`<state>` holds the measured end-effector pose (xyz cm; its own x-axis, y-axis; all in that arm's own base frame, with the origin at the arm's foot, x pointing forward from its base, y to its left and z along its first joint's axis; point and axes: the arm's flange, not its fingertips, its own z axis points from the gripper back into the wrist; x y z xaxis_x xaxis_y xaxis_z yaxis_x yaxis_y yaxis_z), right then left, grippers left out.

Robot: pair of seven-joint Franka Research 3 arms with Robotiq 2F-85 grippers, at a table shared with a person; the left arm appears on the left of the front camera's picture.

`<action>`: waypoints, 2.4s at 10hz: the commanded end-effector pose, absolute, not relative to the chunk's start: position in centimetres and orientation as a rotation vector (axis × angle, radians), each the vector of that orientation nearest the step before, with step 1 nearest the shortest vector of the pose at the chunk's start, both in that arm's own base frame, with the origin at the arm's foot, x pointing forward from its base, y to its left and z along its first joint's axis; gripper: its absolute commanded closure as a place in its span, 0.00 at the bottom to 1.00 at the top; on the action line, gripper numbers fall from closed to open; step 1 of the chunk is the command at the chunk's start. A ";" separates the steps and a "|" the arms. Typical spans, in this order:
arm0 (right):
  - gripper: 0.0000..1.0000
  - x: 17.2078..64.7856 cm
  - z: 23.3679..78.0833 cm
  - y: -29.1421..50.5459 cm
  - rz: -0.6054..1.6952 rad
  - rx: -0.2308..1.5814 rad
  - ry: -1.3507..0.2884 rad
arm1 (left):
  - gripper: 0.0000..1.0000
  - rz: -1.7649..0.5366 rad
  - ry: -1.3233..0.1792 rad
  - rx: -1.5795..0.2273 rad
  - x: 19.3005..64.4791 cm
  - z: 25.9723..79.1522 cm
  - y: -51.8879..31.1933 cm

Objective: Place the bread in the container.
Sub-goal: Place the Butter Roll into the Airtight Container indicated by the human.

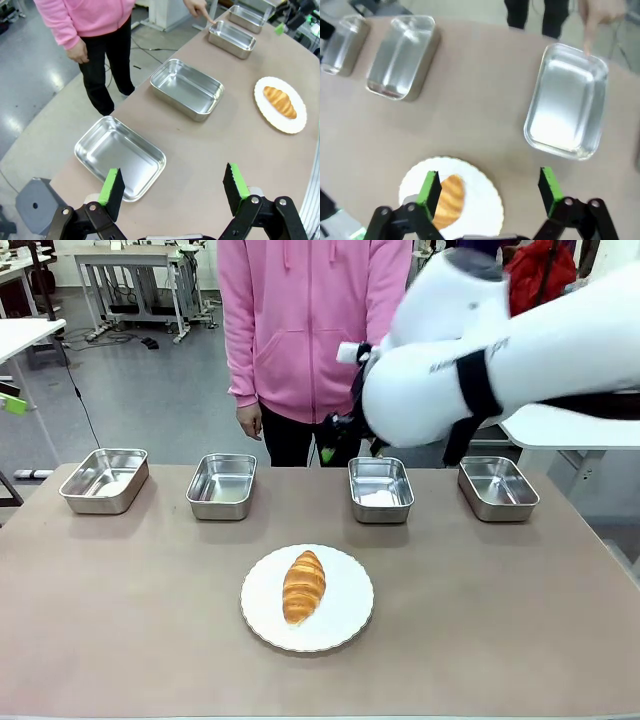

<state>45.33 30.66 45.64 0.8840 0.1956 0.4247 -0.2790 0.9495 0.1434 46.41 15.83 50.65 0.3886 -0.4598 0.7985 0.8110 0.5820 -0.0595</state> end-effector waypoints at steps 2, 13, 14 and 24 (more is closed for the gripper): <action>0.00 45.4 44.4 37.3 0.135 0.172 -0.272 | 0.00 -0.853 -0.829 -0.485 46.3 50.8 15.8; 0.00 42.0 41.3 36.9 0.010 0.178 -0.233 | 0.00 -0.853 -0.829 -0.485 46.3 50.8 15.8; 0.00 41.0 40.5 37.6 -0.042 0.157 -0.219 | 0.00 -0.853 -0.829 -0.485 46.3 50.8 15.8; 0.00 37.2 33.3 40.6 -0.265 0.152 -0.028 | 0.00 -0.853 -0.829 -0.485 46.3 50.8 15.8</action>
